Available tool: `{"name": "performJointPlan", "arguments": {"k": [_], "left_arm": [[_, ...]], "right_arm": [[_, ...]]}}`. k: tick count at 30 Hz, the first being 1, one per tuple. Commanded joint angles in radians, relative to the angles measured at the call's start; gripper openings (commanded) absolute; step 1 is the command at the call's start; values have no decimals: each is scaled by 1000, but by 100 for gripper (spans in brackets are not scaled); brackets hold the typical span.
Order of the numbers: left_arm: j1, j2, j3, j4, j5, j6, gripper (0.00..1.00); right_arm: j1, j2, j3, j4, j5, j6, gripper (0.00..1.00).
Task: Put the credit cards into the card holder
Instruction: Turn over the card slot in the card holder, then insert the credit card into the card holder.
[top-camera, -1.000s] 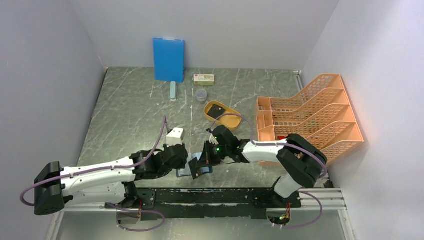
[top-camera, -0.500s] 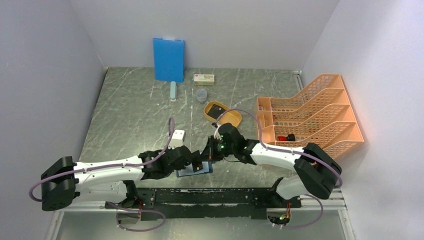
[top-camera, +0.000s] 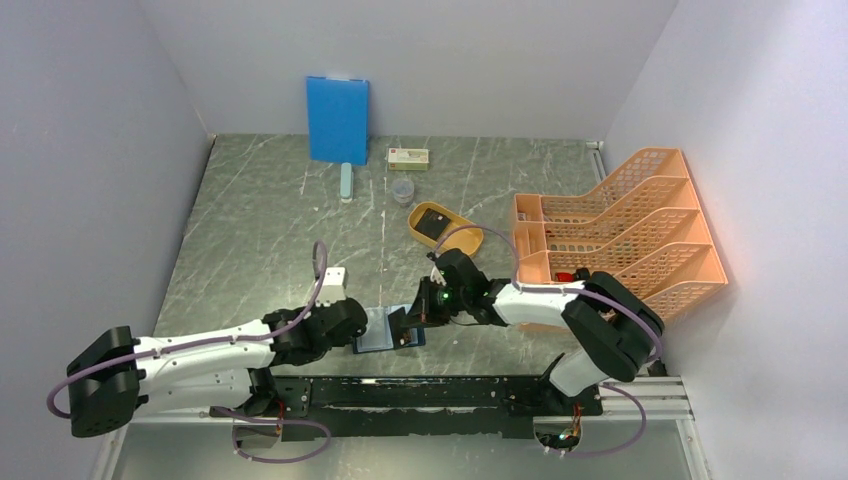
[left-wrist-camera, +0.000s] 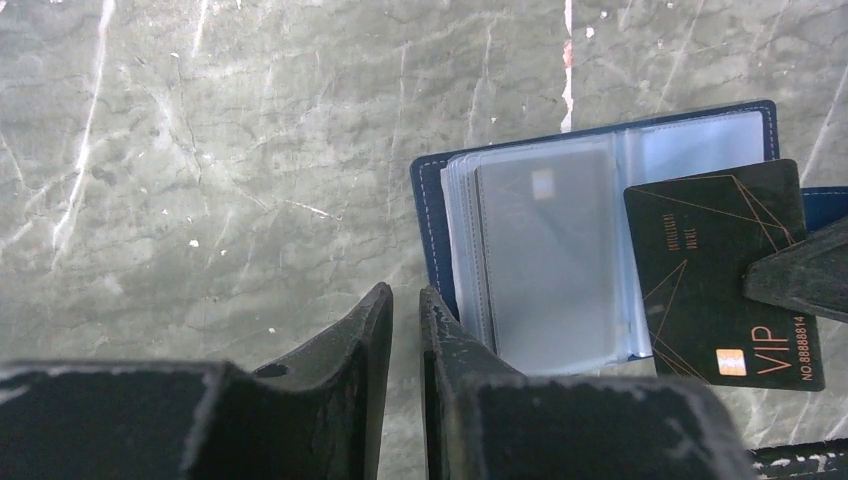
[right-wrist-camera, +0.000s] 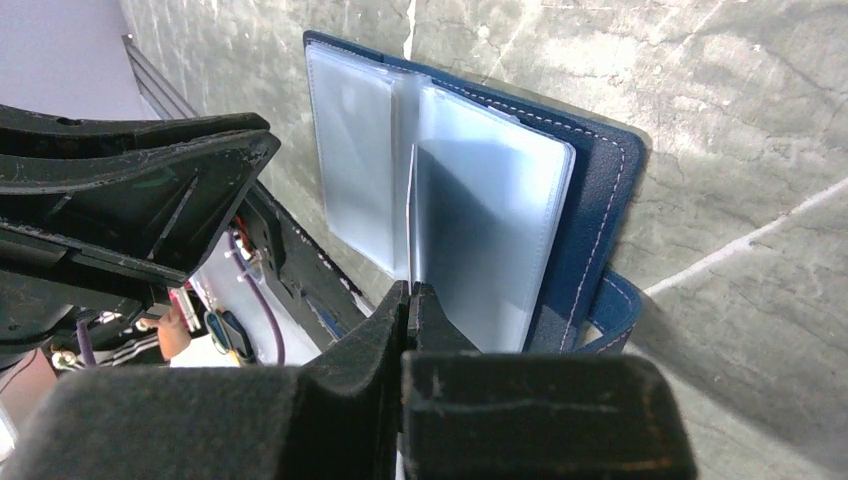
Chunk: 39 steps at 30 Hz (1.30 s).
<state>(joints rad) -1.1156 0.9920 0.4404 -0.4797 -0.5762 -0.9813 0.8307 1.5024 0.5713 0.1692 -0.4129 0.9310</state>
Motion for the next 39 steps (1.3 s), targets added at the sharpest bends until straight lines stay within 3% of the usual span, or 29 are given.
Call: {"name": "performJointPlan", "arguments": {"k": [1,39], "left_arm": [[6,20,-1,-7,12,-32,21],[24,145,-28,103,88,-3,19]], "right_arm": [[-4,23,1,52,-31,-9,0],[-4,85,-30,191,-61,19,0]]}}
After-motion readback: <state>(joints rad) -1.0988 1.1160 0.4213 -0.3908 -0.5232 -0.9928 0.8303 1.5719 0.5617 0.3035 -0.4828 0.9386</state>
